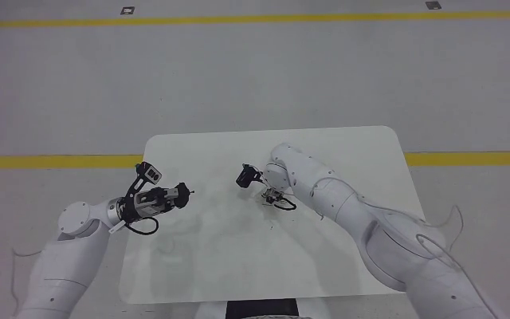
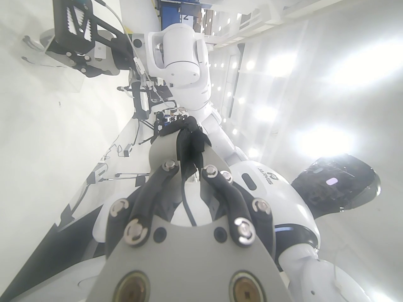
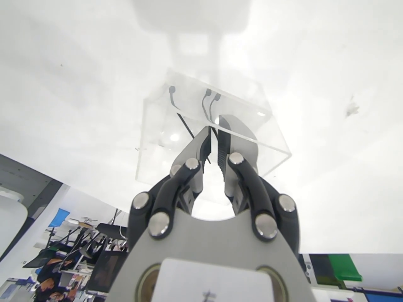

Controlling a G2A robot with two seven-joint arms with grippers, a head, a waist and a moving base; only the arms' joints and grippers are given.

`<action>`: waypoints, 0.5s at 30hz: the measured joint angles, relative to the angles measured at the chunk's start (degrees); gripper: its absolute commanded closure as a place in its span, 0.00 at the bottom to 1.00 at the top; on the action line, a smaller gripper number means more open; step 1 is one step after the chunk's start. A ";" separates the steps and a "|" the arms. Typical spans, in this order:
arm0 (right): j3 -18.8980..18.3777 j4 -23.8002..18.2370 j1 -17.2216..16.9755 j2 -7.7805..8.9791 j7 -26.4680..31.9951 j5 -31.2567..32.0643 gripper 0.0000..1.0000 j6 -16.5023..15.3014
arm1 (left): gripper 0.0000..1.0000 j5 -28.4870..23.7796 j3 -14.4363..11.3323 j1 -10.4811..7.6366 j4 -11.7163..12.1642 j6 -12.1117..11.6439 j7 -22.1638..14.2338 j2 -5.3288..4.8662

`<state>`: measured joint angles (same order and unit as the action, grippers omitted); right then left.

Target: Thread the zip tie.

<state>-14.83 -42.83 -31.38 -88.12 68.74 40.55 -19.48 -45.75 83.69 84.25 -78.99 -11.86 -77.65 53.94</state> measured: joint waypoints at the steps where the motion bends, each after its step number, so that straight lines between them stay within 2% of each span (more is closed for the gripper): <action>1: 0.17 0.19 0.13 -0.11 -0.03 -0.13 1.00 0.00 | 1.00 0.00 0.00 0.00 0.00 0.00 0.00 0.00; 9: 1.40 1.01 1.42 -0.67 0.71 -1.63 1.00 0.00 | 1.00 0.00 0.00 0.00 0.00 0.00 0.00 0.00; 15: 1.34 0.00 2.37 -0.28 1.79 -2.83 1.00 0.00 | 1.00 0.00 0.00 0.00 0.00 0.00 0.00 0.00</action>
<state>-13.49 -42.84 -29.01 -88.40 70.53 37.72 -19.48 -45.75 83.69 84.25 -78.99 -11.86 -77.65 53.94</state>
